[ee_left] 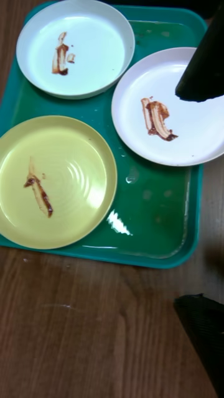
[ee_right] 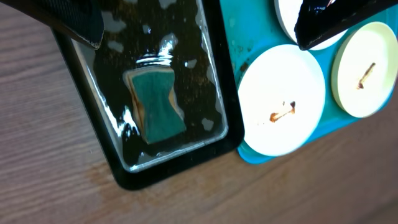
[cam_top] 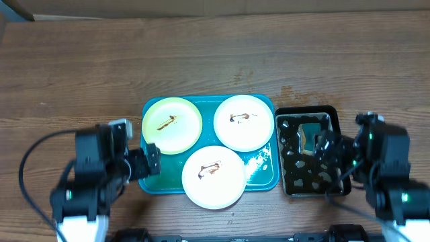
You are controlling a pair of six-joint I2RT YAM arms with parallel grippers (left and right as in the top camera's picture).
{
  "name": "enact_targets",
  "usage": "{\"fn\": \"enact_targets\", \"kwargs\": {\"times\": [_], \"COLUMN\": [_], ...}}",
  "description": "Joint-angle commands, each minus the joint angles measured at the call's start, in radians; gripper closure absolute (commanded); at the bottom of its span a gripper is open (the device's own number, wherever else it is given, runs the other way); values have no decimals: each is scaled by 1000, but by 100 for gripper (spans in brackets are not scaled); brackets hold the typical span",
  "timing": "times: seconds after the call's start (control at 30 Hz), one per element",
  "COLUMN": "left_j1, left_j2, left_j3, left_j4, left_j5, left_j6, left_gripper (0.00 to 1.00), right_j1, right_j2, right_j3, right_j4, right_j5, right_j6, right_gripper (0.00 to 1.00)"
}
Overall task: Clean dirty plates on tray and stack at the side
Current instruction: 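Grip the yellow plate rim with the left gripper and tilt it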
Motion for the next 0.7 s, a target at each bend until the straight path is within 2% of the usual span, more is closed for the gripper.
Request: {"fn": "enact_targets", "kwargs": {"times": [0.0, 0.13, 0.3, 0.53, 0.67], "left_j1": [-6, -6, -6, -6, -6], "left_j2": [106, 222, 371, 572, 671], "left_j3": [57, 57, 57, 57, 57], "left_j4": [-20, -13, 14, 65, 115], "left_j5": [33, 83, 85, 87, 91], "left_j6": [-42, -42, -114, -199, -203], "left_gripper": [0, 0, 0, 7, 19], "right_j1": [-3, -3, -3, -3, -3], "right_j2": [87, 164, 217, 236, 237], "right_j3": [82, 97, 97, 97, 97], "right_j4": [-19, -23, -19, -19, -20], "right_j5": [-8, -8, -5, -5, -5], "right_j6": [-6, -7, -6, -7, -6], "right_gripper": [0, 0, 0, 0, 0]}}
